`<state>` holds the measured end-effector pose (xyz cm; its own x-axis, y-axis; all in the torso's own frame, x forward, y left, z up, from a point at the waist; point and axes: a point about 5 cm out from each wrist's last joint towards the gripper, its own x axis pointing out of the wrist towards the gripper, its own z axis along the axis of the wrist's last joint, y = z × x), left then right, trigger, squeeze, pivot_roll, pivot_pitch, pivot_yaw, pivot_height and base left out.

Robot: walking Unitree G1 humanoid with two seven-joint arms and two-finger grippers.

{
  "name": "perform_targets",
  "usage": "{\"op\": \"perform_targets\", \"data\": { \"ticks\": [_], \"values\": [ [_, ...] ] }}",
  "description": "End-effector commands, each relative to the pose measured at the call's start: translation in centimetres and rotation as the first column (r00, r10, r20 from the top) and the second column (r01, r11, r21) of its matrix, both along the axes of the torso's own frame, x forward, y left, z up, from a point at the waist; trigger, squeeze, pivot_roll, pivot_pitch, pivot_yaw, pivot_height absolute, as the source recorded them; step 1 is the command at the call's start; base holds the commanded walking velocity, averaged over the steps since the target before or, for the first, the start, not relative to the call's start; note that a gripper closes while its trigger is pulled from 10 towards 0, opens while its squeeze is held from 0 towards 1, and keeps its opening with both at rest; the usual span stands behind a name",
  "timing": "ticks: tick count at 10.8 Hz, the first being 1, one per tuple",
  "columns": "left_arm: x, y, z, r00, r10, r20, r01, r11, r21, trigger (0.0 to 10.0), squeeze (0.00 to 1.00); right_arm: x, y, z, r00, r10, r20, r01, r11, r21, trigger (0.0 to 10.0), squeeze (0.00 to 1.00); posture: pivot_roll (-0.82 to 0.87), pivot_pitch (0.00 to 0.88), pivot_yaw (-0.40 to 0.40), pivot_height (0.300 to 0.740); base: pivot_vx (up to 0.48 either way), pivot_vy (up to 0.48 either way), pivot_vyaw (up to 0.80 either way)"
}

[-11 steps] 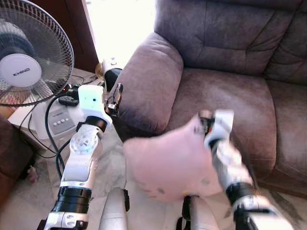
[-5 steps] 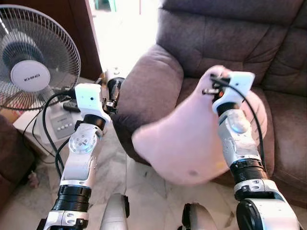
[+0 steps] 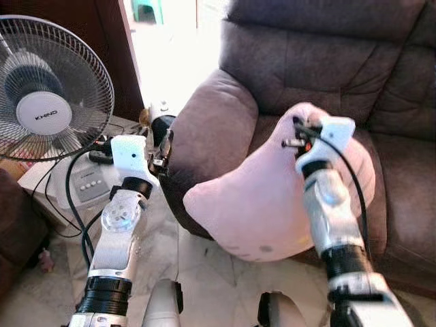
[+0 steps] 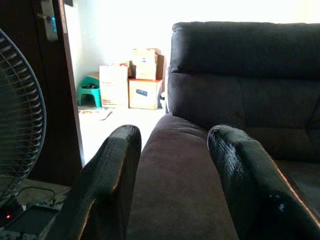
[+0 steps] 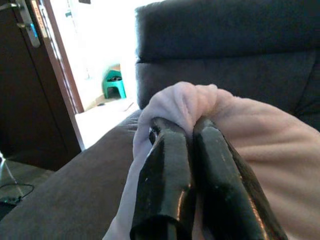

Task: Move the pillow to the sofa from floor

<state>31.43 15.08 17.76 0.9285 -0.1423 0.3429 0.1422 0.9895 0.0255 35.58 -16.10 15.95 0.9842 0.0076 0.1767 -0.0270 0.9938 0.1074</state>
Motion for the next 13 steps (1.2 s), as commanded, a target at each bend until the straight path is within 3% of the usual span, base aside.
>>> {"op": "perform_targets", "data": {
  "ticks": [1, 3, 4, 6, 7, 8, 10, 13],
  "values": [
    [0.0, -0.1, -0.3, 1.000, -0.004, 0.001, 0.004, 1.000, 0.013, 10.0, 0.00, -0.3, 0.2, 2.0, 0.995, 0.004, 0.099, -0.004, 1.000, -0.001, 10.0, 0.00, 0.10, 0.000, -0.025, 0.663, 0.000, 0.000, 0.00],
    [0.3, -0.3, -1.4, 0.998, -0.018, -0.066, 0.016, 1.000, -0.022, 10.0, 0.00, -0.4, -0.4, 1.8, 0.995, -0.014, 0.096, 0.014, 1.000, -0.002, 10.0, 0.00, 0.10, 0.000, -0.021, 0.663, 0.000, 0.000, 0.00],
    [0.4, -0.3, -2.2, 0.991, -0.020, -0.129, 0.011, 0.997, -0.073, 10.0, 0.00, -0.4, -0.5, 1.9, 0.995, -0.016, 0.097, 0.017, 1.000, -0.006, 10.0, 0.00, 0.10, 0.000, -0.021, 0.663, 0.000, 0.000, 0.00],
    [0.2, 0.2, -2.9, 0.984, -0.040, -0.173, 0.012, 0.987, -0.160, 10.0, 0.00, -0.3, -0.4, 2.3, 0.995, -0.015, 0.101, 0.016, 1.000, -0.006, 10.0, 0.00, 0.10, 0.000, -0.025, 0.663, 0.000, 0.000, 0.00],
    [0.3, 0.2, -4.4, 0.954, -0.104, -0.282, 0.028, 0.965, -0.261, 10.0, 0.00, -0.2, -0.2, 2.3, 0.995, -0.007, 0.101, 0.007, 1.000, -0.005, 10.0, 0.00, 0.11, 0.000, -0.027, 0.663, 0.000, 0.000, 0.00],
    [0.4, 0.3, -4.9, 0.940, -0.115, -0.322, 0.010, 0.951, -0.310, 10.0, 1.00, -0.1, 0.0, 2.5, 0.995, 0.003, 0.099, -0.002, 1.000, -0.010, 10.0, 0.00, 0.10, 0.000, -0.028, 0.663, 0.000, 0.000, 0.00],
    [1.2, 0.1, -4.9, 0.916, -0.182, -0.359, -0.021, 0.868, -0.496, 10.0, 1.00, 0.1, 0.1, 2.7, 0.995, 0.012, 0.100, -0.011, 1.000, -0.010, 10.0, 0.00, 0.11, 0.000, -0.035, 0.663, 0.000, 0.000, 0.00],
    [2.5, 1.9, -5.9, 0.893, -0.158, -0.423, -0.142, 0.791, -0.596, 10.0, 1.00, 0.5, 0.0, 2.7, 0.996, 0.016, 0.086, -0.014, 1.000, -0.020, 10.0, 0.00, 0.10, 0.020, -0.037, 0.663, 0.000, 0.000, 0.00]
  ]
}}
